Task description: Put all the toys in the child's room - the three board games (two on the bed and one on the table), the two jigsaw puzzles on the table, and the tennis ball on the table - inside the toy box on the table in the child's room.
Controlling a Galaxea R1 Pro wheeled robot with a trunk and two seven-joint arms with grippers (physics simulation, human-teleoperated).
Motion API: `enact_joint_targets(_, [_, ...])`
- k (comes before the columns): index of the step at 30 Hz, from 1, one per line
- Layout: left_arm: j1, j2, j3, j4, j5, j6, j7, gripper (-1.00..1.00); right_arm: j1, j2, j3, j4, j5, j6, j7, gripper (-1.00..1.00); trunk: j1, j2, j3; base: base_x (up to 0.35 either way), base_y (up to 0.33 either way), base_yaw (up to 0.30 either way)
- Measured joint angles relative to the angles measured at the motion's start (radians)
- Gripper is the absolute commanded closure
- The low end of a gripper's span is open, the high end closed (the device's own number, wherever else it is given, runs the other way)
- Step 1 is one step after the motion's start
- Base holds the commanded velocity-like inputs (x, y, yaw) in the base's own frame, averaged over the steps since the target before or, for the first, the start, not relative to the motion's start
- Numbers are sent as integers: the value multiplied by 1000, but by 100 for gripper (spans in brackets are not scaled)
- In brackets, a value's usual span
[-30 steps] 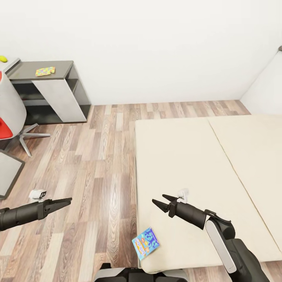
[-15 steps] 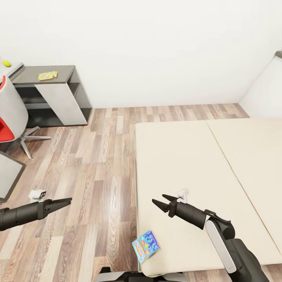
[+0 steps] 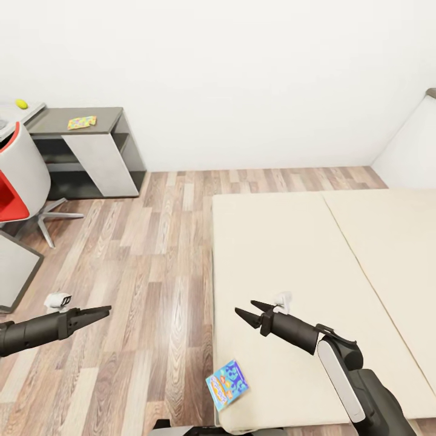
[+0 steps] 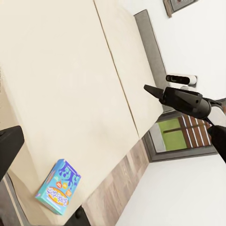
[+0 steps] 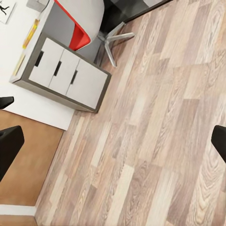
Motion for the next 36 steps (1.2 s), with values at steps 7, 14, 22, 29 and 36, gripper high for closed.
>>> enact_joint_targets(7, [0,0,1,0,0,0,0,-100,0,-1,0,0,0,0,0,-100,0,0,12,0,0,66])
enact_joint_targets(14, [0,0,0,0,0,0,0,-100,0,-1,0,0,0,-1,0,-100,0,0,23,0,0,67])
enact_joint_targets(22, [0,0,1,0,0,0,0,-100,0,0,0,0,0,1,1,-100,0,0,36,0,0,65])
enact_joint_targets(29, [0,1,1,0,0,0,0,-100,0,0,0,0,0,1,1,-100,0,0,41,0,0,23])
enact_joint_targets(36, [0,1,1,0,0,0,0,-100,0,-1,0,0,-1,1,2,-100,0,0,47,0,0,3])
